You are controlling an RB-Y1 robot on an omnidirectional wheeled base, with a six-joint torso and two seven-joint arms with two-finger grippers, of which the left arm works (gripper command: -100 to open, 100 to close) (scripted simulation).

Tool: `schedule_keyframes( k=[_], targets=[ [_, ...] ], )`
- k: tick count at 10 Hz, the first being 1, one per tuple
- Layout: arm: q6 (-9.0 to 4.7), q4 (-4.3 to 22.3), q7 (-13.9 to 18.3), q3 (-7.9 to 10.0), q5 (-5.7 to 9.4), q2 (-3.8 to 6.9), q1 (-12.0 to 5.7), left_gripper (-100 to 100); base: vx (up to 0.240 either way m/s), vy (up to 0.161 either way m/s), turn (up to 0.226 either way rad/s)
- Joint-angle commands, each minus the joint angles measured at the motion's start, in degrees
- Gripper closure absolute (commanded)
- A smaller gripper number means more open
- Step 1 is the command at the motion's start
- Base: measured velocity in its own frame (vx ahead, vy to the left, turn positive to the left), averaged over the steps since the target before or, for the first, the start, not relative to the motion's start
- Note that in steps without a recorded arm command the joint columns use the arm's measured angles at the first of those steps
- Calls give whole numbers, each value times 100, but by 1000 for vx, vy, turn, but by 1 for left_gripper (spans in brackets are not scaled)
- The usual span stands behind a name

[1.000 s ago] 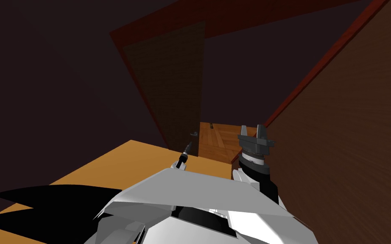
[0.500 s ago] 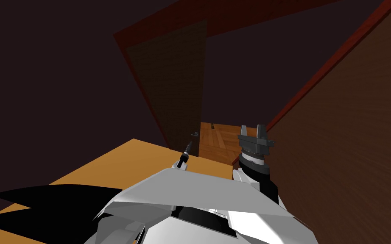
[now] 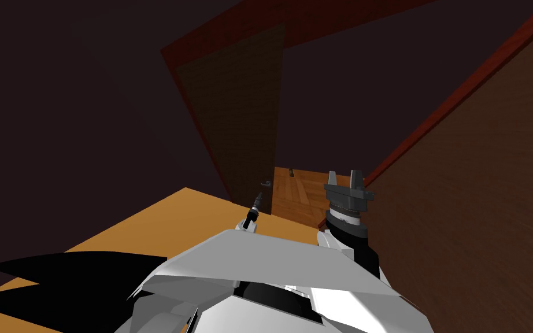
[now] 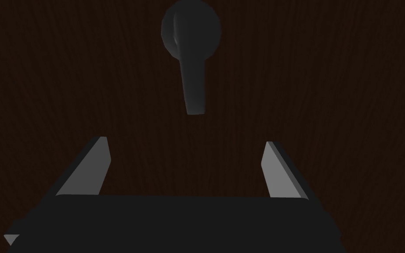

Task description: Pull the door open

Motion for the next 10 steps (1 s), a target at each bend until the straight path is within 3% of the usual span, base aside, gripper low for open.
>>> schedule_keyframes(
  k=[1, 3, 4, 7, 8, 9, 10],
  targets=[
    [-4, 24, 195, -2, 35, -27, -25, -100, 27, -22, 50],
    [-7, 49, 423, -4, 78, -68, -55, -100, 33, -38, 65],
    [-8, 45, 349, -2, 67, -61, -48, -100, 15, -19, 8],
    [2, 91, 381, 147, 138, 230, -13, -100, -58, 90, -252],
    [2, 272, 381, 147, 138, 230, -13, -100, -54, 63, -71],
    [6, 113, 387, 239, 186, 351, 1, -100, -46, 44, -212],
    [7, 121, 390, 280, 209, 396, 6, -100, -47, 34, -267]
  ],
)
